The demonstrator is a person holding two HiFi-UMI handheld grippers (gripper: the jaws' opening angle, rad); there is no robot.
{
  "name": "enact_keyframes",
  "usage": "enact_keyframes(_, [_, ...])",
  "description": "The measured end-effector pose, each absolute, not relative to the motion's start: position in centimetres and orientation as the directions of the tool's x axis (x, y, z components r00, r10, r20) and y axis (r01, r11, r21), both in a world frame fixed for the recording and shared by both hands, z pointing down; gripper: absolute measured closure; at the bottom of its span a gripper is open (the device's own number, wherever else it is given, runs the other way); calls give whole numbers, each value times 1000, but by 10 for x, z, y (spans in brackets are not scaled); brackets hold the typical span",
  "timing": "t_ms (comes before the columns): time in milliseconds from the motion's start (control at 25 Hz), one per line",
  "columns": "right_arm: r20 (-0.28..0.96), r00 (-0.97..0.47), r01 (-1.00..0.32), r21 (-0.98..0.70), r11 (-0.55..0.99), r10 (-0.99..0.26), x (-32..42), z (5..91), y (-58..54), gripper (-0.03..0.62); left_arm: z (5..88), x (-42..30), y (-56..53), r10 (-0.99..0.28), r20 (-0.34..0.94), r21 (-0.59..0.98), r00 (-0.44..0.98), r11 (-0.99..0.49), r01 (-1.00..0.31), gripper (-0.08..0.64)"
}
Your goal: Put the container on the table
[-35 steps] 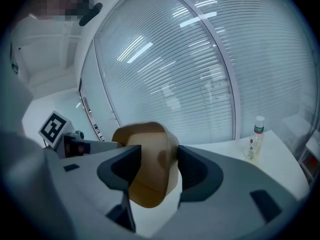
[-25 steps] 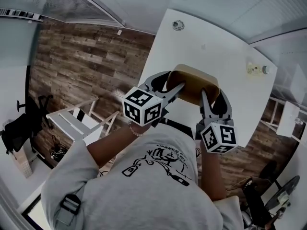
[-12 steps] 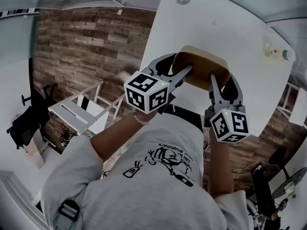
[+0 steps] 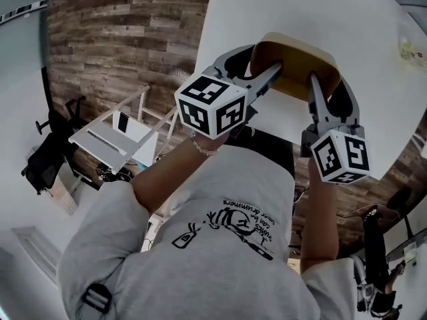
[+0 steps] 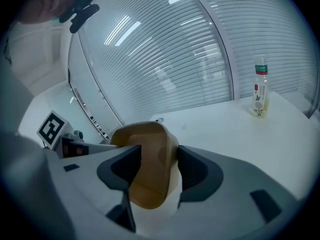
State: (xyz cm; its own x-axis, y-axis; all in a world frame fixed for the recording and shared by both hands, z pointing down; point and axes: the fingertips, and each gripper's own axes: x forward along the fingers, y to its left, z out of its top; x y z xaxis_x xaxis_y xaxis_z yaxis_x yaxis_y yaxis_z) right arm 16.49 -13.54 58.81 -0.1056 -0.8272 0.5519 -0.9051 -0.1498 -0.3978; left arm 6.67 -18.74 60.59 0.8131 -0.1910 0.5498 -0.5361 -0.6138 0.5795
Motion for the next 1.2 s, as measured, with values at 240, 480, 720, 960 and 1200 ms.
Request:
enact_keyframes(240, [576,-121,-903,-403,-151,-809,164,617,-140,391,634,66,-191,-185,573,577,798,-601,-553,334])
enact_keyframes(480, [586,-128,-903,-402,-149,-800,163,636,-145,391,654,66,-196,-187,584,563,790,-608,-560,334])
enact_keyframes(720, [594,-126,-904,-399,-155,-795,165,653,-145,391,665,70,-199,-203,595,521,778,-640,-565,334])
enact_keyframes(960, [597,-116,-914,-378,-150,-794,166,663,-148,391,677,72,-197,-214,624,428,752,-712,-557,334])
enact_keyframes(1200, [619,-118,-922,-358,-145,-777,168,679,-150,391,691,75,-198,-224,665,333,712,-765,-551,334])
